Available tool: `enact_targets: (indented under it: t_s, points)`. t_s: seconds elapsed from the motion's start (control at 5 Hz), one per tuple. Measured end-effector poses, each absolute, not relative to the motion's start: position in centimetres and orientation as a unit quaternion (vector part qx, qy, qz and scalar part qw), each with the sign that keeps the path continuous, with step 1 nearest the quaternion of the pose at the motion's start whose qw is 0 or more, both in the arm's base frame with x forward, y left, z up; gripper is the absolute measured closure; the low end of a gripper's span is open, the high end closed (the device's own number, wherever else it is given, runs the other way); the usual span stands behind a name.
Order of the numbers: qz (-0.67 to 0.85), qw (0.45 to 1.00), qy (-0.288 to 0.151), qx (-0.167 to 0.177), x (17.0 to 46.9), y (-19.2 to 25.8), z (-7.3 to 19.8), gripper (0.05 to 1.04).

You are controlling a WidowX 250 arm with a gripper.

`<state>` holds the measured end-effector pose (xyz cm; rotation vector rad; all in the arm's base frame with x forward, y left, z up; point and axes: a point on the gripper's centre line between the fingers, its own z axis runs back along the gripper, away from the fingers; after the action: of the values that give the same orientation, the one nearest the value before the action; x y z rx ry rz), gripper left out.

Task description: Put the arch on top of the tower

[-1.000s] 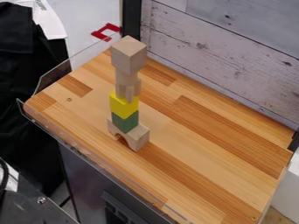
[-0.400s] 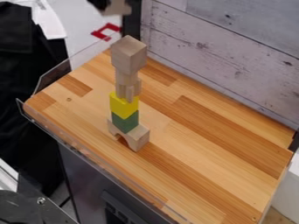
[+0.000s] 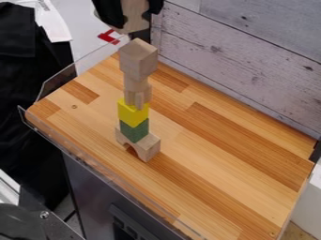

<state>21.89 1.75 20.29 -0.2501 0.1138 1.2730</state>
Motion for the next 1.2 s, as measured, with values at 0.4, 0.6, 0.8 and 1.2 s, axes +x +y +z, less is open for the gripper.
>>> enact_targets:
  t_s: [0.4,0.6,0.8,1.2]
  points:
    - [0.585,0.801,0.036,-0.12,22.7,0.5,20.2,0.491]
    - [0.579,0.807,0.041,-0.111,23.2,0.3,19.5,0.491]
    - [0.581,0.805,0.04,-0.109,23.6,0.5,19.1,0.492]
    - [0.588,0.801,0.038,-0.102,24.0,1.2,18.5,0.492]
